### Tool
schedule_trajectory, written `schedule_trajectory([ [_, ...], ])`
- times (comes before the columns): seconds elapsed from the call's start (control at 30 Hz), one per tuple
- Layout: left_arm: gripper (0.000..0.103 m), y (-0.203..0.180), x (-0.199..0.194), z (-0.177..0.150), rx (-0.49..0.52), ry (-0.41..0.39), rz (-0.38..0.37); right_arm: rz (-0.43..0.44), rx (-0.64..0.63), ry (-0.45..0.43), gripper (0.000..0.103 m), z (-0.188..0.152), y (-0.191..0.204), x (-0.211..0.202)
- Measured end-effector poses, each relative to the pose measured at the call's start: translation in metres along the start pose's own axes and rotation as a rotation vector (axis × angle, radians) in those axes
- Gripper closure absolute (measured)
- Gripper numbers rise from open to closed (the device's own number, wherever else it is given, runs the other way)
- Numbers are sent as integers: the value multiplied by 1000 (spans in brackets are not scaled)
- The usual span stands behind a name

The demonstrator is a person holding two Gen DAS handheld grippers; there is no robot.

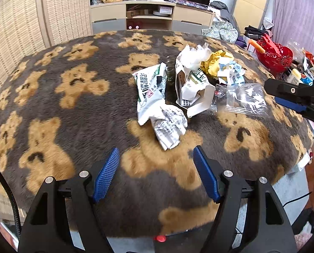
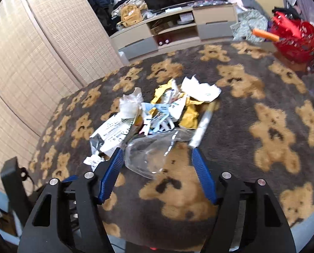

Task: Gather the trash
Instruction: 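Grasp the crumpled foil wrapper with the left gripper while the right gripper grasps a plastic bag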

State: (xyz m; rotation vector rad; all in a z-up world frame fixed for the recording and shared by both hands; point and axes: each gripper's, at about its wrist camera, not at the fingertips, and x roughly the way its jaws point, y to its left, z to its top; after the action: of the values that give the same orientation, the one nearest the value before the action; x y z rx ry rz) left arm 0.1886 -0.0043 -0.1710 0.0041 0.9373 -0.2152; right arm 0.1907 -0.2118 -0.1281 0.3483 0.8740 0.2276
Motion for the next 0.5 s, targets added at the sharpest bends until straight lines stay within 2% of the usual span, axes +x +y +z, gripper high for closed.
schedule_trajectory([
  [0.17,38,-3,20,10,-17,7,-7,64,70,52,44,-1,-3,23],
  [0.23,43,-4,27,14,-21,12,-2,61,57,59,47,-1,2,27],
  [0.27,45,-4,31,15,-25,18,-1,64,54,65,54,-1,4,29],
  [0.3,55,-3,34,16,-32,26,-3,69,50,72,62,-1,6,31],
  [0.33,70,-2,37,16,-39,36,-15,71,47,75,68,-2,7,32],
  [0.37,76,-2,38,15,-40,37,-14,74,43,78,76,-2,8,33],
  [0.43,84,0,36,14,-38,29,-17,74,30,71,84,-1,11,31],
  [0.5,87,1,32,12,-34,27,-23,65,17,61,90,1,11,27],
])
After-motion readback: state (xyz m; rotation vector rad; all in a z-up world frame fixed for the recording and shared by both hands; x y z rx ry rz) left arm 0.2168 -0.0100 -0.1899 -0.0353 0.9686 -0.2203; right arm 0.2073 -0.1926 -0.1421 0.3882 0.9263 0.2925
